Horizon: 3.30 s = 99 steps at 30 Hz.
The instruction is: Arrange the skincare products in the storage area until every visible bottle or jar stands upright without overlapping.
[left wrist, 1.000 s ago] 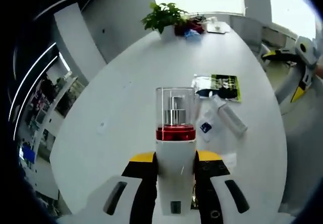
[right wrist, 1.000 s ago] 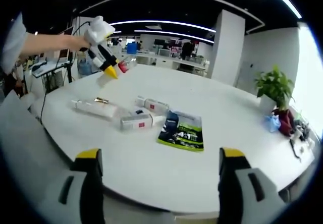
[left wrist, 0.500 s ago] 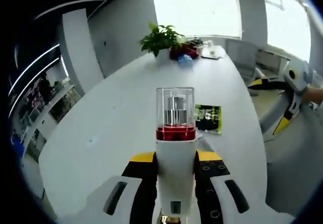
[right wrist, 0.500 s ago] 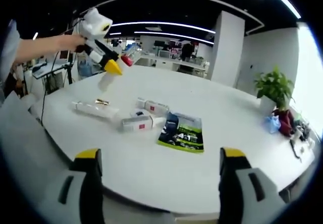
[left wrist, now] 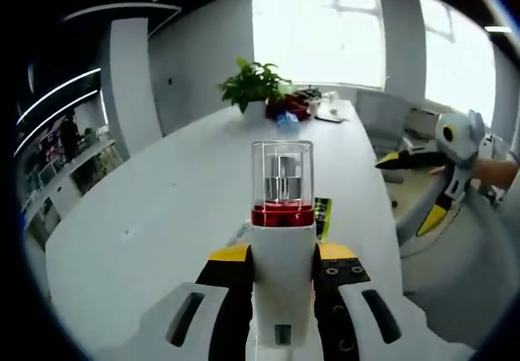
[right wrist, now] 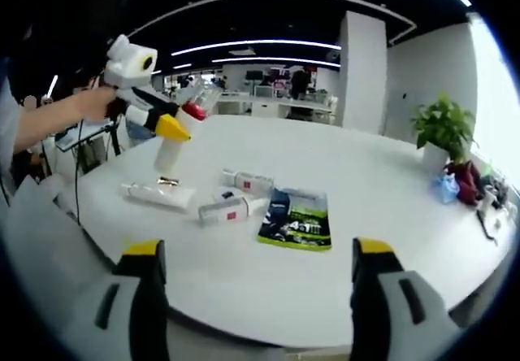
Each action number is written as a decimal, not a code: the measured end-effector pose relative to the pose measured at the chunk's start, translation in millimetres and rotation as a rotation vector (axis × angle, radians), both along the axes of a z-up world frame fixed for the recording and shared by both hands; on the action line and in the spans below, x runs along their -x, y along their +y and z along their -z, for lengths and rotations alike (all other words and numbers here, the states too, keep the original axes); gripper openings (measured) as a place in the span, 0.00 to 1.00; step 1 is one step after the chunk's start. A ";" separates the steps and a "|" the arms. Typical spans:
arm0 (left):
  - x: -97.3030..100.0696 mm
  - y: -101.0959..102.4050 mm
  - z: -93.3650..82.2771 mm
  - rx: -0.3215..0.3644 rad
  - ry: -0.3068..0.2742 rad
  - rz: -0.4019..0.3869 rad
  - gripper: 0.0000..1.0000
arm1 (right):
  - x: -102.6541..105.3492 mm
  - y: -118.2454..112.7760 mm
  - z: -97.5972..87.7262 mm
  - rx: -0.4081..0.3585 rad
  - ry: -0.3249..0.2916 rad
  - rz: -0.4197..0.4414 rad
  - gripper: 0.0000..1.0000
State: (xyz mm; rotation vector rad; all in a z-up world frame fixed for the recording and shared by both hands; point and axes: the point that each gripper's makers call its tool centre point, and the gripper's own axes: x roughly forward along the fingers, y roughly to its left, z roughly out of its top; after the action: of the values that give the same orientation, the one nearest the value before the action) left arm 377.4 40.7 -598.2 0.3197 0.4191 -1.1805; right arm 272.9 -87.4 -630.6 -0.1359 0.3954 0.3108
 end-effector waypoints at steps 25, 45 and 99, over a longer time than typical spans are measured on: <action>30.8 -33.2 9.0 0.166 0.114 0.009 0.24 | -66.1 57.3 -68.2 -0.428 -0.062 -0.151 0.71; 51.8 -48.2 23.7 0.249 0.227 0.092 0.24 | -77.9 81.6 -55.6 -0.475 -0.005 -0.286 0.38; 28.8 -85.4 63.4 0.119 0.071 0.073 0.24 | -89.9 66.5 -30.4 -0.179 -0.092 -0.280 0.26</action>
State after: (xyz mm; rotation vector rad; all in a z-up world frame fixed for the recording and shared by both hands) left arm 348.6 -44.7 -661.6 0.1914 0.3997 -1.2859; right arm 362.8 -21.0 -600.1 -0.0292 0.2548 0.6113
